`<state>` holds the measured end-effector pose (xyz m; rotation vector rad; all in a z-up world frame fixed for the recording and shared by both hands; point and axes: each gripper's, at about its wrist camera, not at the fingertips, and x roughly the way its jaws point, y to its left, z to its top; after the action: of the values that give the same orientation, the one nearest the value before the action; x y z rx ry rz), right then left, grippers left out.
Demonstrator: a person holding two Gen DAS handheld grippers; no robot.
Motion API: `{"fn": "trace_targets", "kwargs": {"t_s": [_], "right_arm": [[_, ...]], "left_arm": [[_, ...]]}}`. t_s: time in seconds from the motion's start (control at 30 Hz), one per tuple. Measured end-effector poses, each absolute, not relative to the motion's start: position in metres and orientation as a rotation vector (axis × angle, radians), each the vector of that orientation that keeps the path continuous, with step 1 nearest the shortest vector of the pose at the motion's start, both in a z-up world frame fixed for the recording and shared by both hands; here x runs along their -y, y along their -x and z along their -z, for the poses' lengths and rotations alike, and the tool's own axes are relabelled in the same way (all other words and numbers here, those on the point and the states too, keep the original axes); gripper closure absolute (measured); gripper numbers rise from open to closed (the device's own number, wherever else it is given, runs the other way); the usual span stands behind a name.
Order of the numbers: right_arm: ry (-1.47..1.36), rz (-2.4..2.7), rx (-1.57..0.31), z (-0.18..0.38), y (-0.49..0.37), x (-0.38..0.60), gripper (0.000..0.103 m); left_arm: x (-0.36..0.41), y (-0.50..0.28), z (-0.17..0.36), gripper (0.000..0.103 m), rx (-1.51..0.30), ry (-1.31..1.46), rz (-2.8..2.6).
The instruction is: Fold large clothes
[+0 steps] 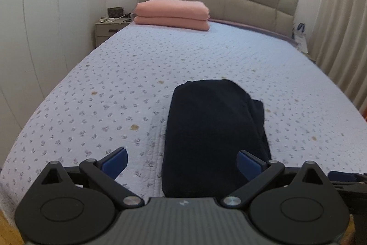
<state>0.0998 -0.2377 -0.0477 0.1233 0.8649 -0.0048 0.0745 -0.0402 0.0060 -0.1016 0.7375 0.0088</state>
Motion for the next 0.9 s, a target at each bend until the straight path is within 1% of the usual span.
{"fn": "trace_targets", "kwargs": {"t_s": [0.27, 0.47, 0.9], "right_arm": [[-0.101, -0.011, -0.865, 0.048, -0.096, 0.237, 0.001], [-0.109, -0.021, -0.857, 0.042, -0.088, 0.237, 0.001], [-0.139, -0.027, -0.833, 0.028, -0.069, 0.241, 0.001]], "left_arm": [[0.043, -0.072, -0.014, 0.0, -0.736, 0.005, -0.124], [0.037, -0.065, -0.021, 0.0, -0.757, 0.063, -0.073], [0.044, -0.044, -0.039, 0.0, -0.716, 0.011, -0.056]]}}
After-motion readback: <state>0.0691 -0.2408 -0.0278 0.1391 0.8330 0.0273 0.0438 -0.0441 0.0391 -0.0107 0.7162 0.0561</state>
